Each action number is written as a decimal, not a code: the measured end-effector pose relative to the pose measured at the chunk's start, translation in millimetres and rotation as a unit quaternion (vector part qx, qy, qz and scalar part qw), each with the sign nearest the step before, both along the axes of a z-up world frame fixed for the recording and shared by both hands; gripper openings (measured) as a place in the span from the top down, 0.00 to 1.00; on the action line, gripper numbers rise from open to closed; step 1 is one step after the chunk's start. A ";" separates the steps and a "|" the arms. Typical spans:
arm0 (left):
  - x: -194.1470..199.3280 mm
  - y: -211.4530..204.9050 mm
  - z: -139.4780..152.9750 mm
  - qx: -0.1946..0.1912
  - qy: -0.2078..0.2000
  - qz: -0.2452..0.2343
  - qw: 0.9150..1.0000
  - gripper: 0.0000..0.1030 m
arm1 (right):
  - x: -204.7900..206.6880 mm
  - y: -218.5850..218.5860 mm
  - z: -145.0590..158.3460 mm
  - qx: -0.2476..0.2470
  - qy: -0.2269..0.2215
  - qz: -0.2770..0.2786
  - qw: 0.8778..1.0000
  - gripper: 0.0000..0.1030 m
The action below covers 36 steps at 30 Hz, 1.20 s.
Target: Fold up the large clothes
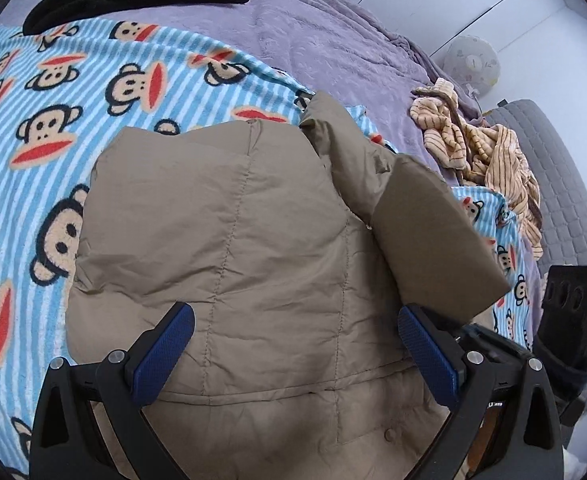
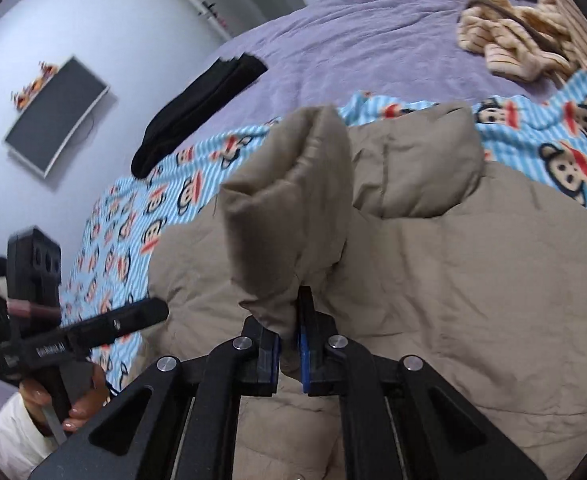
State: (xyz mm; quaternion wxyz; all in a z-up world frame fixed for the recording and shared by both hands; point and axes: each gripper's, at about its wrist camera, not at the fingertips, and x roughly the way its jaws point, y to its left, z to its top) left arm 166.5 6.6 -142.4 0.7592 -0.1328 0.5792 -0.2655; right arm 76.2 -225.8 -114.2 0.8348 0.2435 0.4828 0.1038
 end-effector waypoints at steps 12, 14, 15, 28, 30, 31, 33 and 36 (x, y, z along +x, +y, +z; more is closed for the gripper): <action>7.5 -37.8 -18.0 -0.053 0.048 -0.059 0.996 0.01 | -29.8 12.7 -9.1 -0.037 0.050 0.029 0.998 0.21; 9.3 -53.4 -24.9 -0.056 0.056 -0.071 0.994 0.04 | -46.0 -12.4 -11.1 -0.031 0.064 -0.002 0.997 0.21; 9.7 -61.1 -28.4 -0.054 0.059 -0.076 0.994 0.19 | -54.6 -26.7 -15.7 -0.027 0.075 -0.019 0.997 0.21; -1.3 -64.8 19.0 -0.031 -0.022 -0.072 0.997 0.89 | -121.6 -130.5 -65.4 -0.029 0.139 -0.150 0.978 0.71; 0.0 -58.1 4.3 0.004 -0.009 -0.073 0.997 0.89 | -116.3 -139.1 -58.7 -0.072 0.129 -0.160 0.976 0.71; -0.3 -55.3 -7.3 0.020 0.001 -0.076 0.997 0.89 | -115.2 -146.7 -57.2 -0.091 0.126 -0.169 0.973 0.72; -3.2 -54.0 -29.4 0.052 0.010 -0.084 0.995 0.89 | -114.8 -163.4 -61.9 -0.100 0.128 -0.188 0.969 0.79; -8.9 -51.8 -45.9 0.062 -0.001 -0.086 0.994 0.89 | -119.1 -186.1 -86.8 -0.059 0.148 -0.207 0.965 0.92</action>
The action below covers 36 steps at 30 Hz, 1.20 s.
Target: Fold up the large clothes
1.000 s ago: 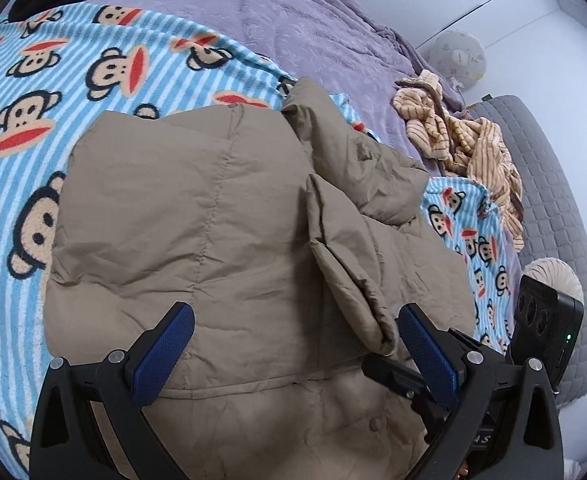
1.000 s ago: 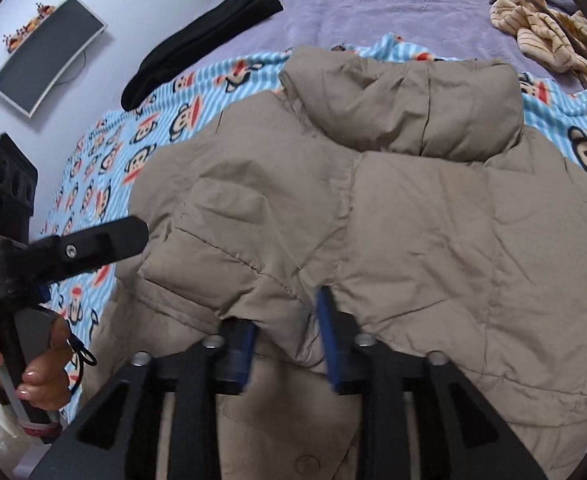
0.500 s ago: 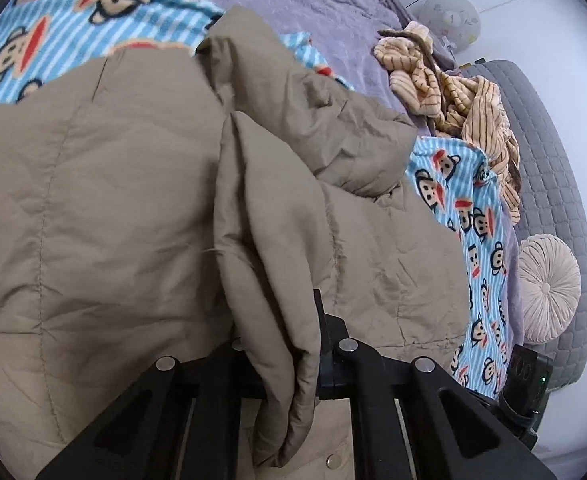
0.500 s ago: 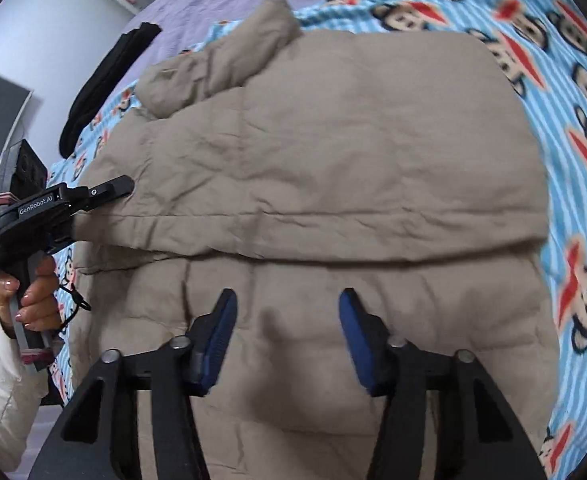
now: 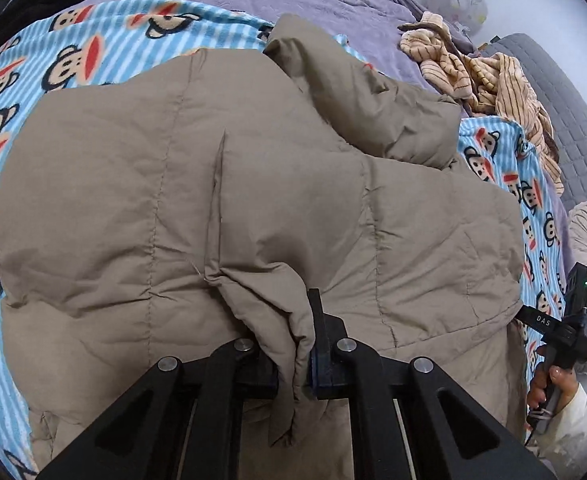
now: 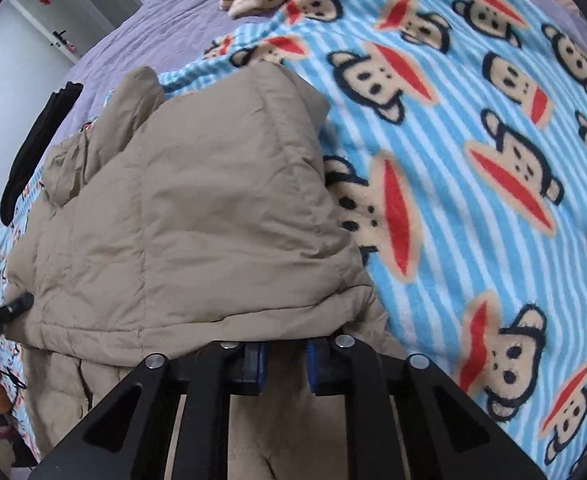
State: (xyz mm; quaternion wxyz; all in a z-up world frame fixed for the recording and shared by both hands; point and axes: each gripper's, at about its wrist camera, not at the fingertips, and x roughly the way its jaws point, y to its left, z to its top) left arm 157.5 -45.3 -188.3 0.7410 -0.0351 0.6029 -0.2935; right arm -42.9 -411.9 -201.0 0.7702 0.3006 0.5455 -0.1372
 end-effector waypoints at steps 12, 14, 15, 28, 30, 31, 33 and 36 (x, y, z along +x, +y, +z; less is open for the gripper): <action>-7.1 32.5 47.8 0.075 -0.064 0.027 0.995 0.88 | -12.9 6.3 8.1 -0.009 0.003 0.020 1.000 0.89; -7.3 38.2 50.5 0.084 -0.062 0.033 0.994 0.88 | -25.9 10.0 18.7 -0.017 0.001 0.023 1.000 0.89; -7.5 40.5 53.5 0.086 -0.064 0.037 0.993 0.88 | -34.3 11.4 23.5 -0.016 -0.001 0.024 1.000 0.89; -3.4 -43.8 49.3 0.160 -0.150 -0.011 0.976 0.88 | 1.5 -9.8 71.7 -0.008 -0.084 0.058 0.995 0.89; 7.4 -40.4 25.8 0.161 -0.132 0.011 0.978 0.88 | 27.1 -1.6 60.1 -0.007 -0.078 0.105 0.991 0.89; 11.1 -36.2 15.6 0.150 -0.121 0.019 0.981 0.88 | 35.2 0.9 53.2 -0.014 -0.071 0.117 0.990 0.89; 14.5 -33.8 5.0 0.128 -0.115 0.023 0.985 0.88 | 50.0 -1.6 29.0 -0.046 -0.040 0.125 0.990 0.90; 13.6 -40.7 -3.0 0.128 -0.127 0.008 0.984 0.88 | 53.2 -18.1 -5.0 -0.016 -0.033 0.098 0.994 0.94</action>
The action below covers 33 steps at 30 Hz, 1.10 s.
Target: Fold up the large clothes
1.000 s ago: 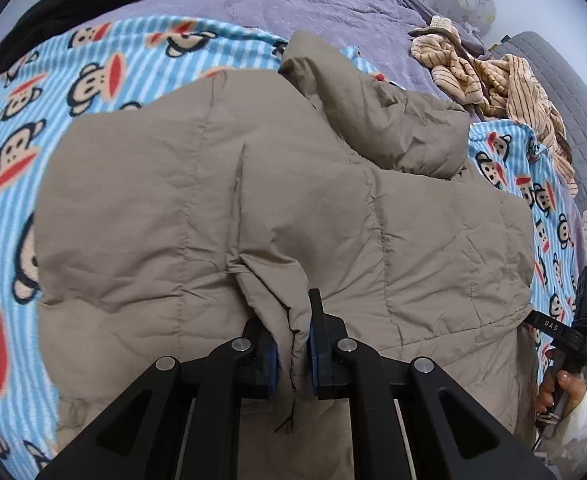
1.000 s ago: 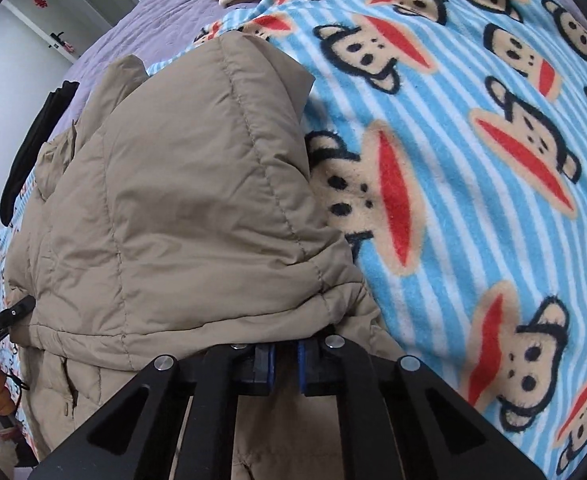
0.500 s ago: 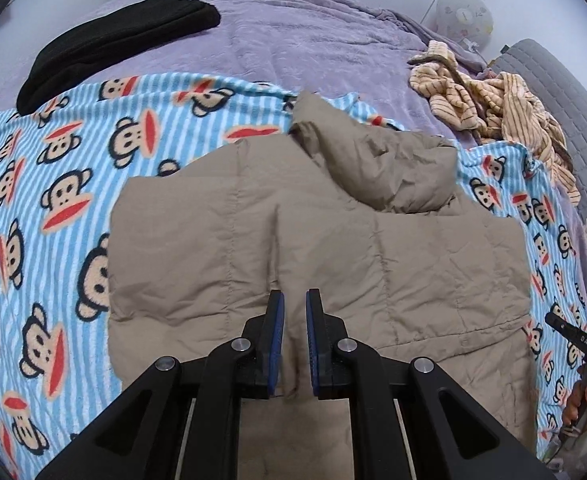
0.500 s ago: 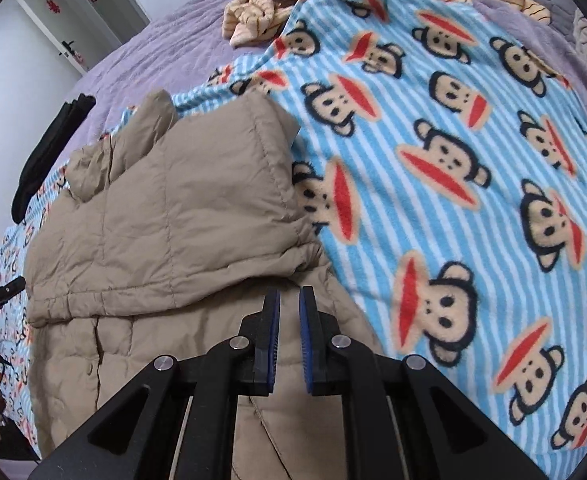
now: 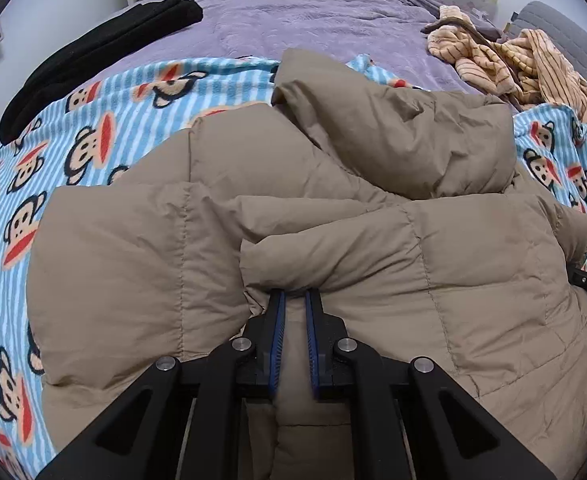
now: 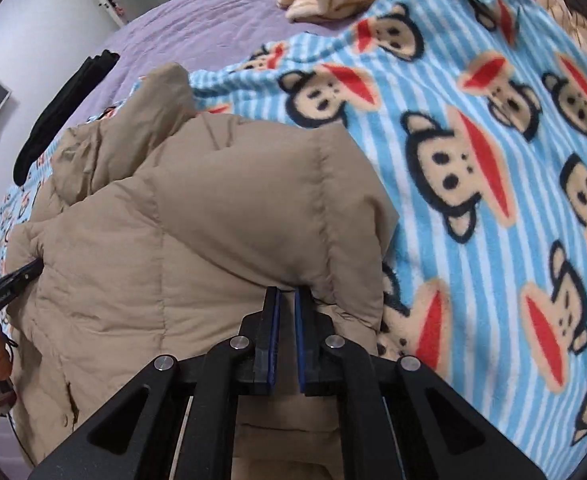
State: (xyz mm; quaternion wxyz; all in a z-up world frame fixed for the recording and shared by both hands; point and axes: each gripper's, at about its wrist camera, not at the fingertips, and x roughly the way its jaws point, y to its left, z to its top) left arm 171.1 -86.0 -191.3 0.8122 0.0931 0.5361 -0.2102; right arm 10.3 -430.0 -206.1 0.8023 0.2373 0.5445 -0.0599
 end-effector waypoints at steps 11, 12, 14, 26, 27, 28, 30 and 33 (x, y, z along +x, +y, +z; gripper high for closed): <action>-17.0 6.1 32.3 0.019 -0.022 -0.009 1.000 0.88 | -10.6 8.0 5.0 -0.045 -0.007 -0.007 0.999 0.90; -22.5 10.4 38.7 0.011 -0.020 -0.010 1.000 0.88 | -13.9 9.0 10.2 -0.054 -0.008 -0.008 0.998 0.90; -32.9 16.6 47.2 -0.001 -0.013 -0.015 1.000 0.88 | -22.4 8.6 19.0 -0.063 -0.010 -0.014 0.998 0.89; -69.5 30.5 36.0 0.049 0.020 -0.013 0.999 0.88 | -98.5 18.3 42.2 -0.061 0.017 -0.057 0.996 0.89; -72.0 31.1 39.7 0.054 0.019 -0.012 0.998 0.88 | -103.9 18.1 41.3 -0.059 0.023 -0.062 0.996 0.89; -73.8 32.1 42.7 0.057 0.019 -0.014 0.998 0.88 | -112.4 17.1 41.3 -0.055 0.029 -0.068 0.996 0.89; -79.4 34.2 50.1 0.063 0.019 -0.016 0.998 0.88 | -126.6 16.1 42.5 -0.042 0.032 -0.079 0.995 0.89; -90.8 39.2 62.6 0.066 0.022 -0.011 0.998 0.88 | -145.5 17.0 46.4 -0.022 0.034 -0.094 0.995 0.89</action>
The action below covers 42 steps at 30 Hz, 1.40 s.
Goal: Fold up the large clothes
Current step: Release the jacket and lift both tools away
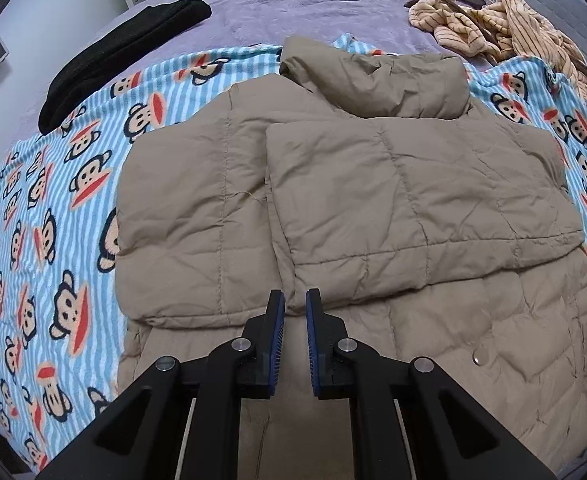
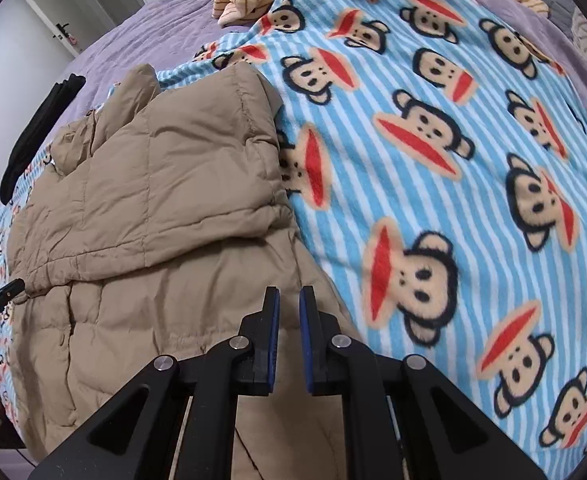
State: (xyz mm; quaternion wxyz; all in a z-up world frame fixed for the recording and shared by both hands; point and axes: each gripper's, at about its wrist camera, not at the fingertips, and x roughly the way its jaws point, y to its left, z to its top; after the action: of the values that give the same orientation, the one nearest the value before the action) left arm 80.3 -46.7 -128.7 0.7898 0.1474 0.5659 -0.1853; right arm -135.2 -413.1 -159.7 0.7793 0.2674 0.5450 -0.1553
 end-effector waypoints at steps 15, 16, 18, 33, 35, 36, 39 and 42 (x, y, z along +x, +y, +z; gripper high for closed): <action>-66.0 20.0 24.0 -0.002 0.059 0.028 0.998 0.88 | -27.7 40.2 33.7 0.047 0.012 0.029 0.998 0.55; -69.2 20.7 24.2 -0.003 0.065 0.031 0.997 0.88 | -27.1 43.5 36.7 0.048 0.012 0.034 0.998 0.55; -76.2 23.1 23.8 -0.006 0.083 0.035 0.996 0.88 | -25.8 48.7 42.2 0.053 0.013 0.042 0.998 0.55; -118.9 47.6 40.0 0.020 0.095 0.078 0.992 0.04 | -41.0 88.2 70.0 0.079 0.025 0.082 0.993 0.42; -124.0 47.6 40.3 0.021 0.086 0.081 0.993 0.01 | -42.9 92.4 68.8 0.083 0.027 0.088 0.992 0.39; -126.6 48.0 39.8 0.019 0.084 0.084 0.993 0.01 | -43.9 95.0 68.3 0.086 0.028 0.092 0.992 0.37; -132.1 49.4 34.2 0.026 0.076 0.087 0.993 0.01 | -45.1 101.4 68.5 0.088 0.026 0.103 0.990 0.31; -135.8 52.6 30.6 0.032 0.070 0.092 0.993 0.01 | -45.3 104.0 70.3 0.091 0.020 0.103 0.990 0.20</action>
State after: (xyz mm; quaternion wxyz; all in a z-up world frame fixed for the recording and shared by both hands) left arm -55.5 5.9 -98.1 0.7567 0.1067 0.6367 -0.1034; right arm -180.6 -309.1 -89.4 0.7524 0.2763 0.5973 -0.0290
